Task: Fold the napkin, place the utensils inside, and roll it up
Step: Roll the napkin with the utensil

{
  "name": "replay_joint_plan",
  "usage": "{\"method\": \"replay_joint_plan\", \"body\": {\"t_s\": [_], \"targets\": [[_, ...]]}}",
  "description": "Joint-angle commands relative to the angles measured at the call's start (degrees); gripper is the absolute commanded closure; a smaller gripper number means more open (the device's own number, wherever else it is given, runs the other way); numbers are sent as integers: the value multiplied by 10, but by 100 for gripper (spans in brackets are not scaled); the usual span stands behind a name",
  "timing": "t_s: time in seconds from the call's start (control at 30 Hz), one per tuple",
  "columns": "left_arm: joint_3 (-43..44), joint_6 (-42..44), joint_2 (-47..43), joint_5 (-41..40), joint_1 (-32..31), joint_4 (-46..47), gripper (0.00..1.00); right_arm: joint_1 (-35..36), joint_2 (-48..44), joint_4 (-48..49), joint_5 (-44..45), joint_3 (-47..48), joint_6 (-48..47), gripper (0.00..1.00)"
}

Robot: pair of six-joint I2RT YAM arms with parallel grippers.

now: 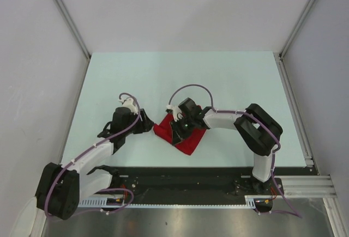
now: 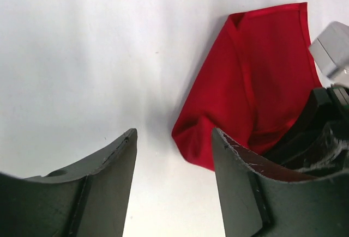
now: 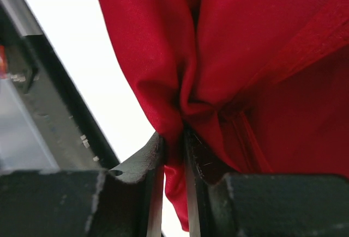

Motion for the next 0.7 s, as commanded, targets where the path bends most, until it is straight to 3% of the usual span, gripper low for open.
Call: {"method": "replay_joint_plan", "body": {"t_s": [0.0, 0.37, 0.67], "targets": [[-18, -12, -20, 28, -8, 34, 37, -24, 26, -66, -69, -57, 56, 98], [-23, -10, 64, 112, -33, 159, 31, -95, 70, 5, -153, -103, 82, 98], [14, -3, 171, 124, -47, 212, 31, -132, 99, 29, -183, -113, 80, 98]]}}
